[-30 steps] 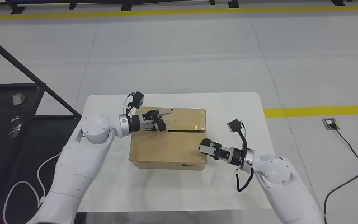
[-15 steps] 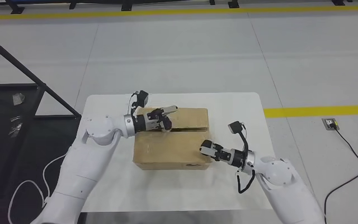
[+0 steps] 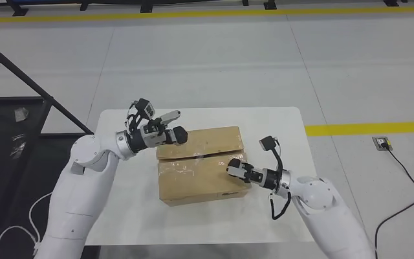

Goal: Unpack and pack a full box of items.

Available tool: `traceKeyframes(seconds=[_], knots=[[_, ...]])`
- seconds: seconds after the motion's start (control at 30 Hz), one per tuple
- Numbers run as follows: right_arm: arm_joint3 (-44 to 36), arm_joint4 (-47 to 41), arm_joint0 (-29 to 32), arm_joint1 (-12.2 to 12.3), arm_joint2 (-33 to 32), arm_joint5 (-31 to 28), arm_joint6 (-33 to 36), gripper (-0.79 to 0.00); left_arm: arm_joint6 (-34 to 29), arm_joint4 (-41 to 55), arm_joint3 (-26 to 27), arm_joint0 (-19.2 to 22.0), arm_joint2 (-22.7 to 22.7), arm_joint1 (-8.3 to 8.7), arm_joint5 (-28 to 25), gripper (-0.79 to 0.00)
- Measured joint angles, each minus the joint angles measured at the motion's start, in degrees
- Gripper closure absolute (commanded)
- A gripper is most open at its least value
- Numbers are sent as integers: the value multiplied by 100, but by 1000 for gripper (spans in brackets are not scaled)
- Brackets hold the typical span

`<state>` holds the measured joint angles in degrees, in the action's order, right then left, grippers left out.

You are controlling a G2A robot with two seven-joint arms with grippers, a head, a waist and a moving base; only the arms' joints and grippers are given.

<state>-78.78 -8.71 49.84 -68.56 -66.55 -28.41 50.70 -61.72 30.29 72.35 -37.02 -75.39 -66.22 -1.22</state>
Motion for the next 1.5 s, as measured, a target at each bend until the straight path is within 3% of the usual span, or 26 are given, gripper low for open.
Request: traceKeyframes(seconds=[0.1, 0.33, 0.47, 0.63, 0.83, 1.0, 1.2, 1.33, 1.5], knots=[[-27, 38, -79, -26, 101, -42, -104, -785, 302, 33, 231, -296, -343, 64, -255, -785], [-235, 1011, -207, -57, 238, 184, -671, -785, 1086, 397, 1101, -1641, -1540, 233, -678, -785], [-230, 729, -205, -56, 235, 147, -599, -785, 1143, 416, 1483, -2378, -2082, 308, -689, -785], [-476, 1231, -321, -103, 588, 377, -524, -785, 913, 416, 1855, -3101, -2411, 361, -720, -785], [-463, 1517, -563, -200, 930, 583, -794, -785, 697, 506, 2029, -3521, -2470, 378, -902, -785], [-712, 2194, -670, -257, 1140, 1299, -1158, -785, 890, 519, 2065, -3639, -2443, 373, -1016, -785], [-1402, 3490, -944, -361, 1670, 2736, -1118, -785, 988, 539, 2148, -3733, -2440, 376, -1127, -785], [-1614, 4543, -1290, -492, 2177, 3955, -878, -785, 1232, 435, 2212, -3871, -2492, 375, -1279, -785], [-1484, 5236, -1846, -720, 2765, 5035, -259, -785, 1601, 264, 2275, -4042, -2503, 364, -1425, -785]])
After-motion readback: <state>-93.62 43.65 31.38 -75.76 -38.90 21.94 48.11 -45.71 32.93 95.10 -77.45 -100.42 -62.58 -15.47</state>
